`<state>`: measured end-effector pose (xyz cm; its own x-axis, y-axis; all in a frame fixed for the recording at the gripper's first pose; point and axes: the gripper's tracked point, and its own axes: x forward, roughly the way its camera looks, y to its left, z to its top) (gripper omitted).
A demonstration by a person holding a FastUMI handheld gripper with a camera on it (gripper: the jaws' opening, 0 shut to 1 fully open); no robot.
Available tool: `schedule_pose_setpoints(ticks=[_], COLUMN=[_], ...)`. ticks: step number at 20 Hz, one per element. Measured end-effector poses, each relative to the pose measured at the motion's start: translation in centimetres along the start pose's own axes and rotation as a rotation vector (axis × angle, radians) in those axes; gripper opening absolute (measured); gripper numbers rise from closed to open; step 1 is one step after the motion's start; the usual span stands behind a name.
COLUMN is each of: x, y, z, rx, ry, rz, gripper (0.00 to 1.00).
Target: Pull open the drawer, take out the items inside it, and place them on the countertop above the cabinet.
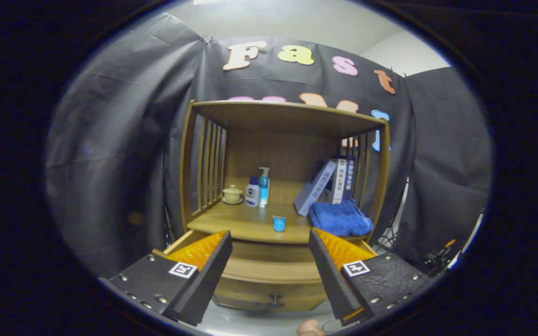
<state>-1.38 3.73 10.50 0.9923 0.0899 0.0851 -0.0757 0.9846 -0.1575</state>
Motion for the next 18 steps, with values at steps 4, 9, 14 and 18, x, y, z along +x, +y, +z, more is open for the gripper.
schedule_pose_setpoints(ticks=[4, 9, 14, 18], x=[-3.7, -6.9, -7.0, -5.6], y=[-1.6, -4.2, -4.7, -4.2], z=[-4.5, -10.3, -16.0, -17.7], rx=[0.058, 0.160, 0.185, 0.206], ry=[0.047, 0.064, 0.117, 0.130], rz=[-0.039, -0.076, -0.068, -0.050], gripper=[0.98, 0.98, 1.00, 1.00])
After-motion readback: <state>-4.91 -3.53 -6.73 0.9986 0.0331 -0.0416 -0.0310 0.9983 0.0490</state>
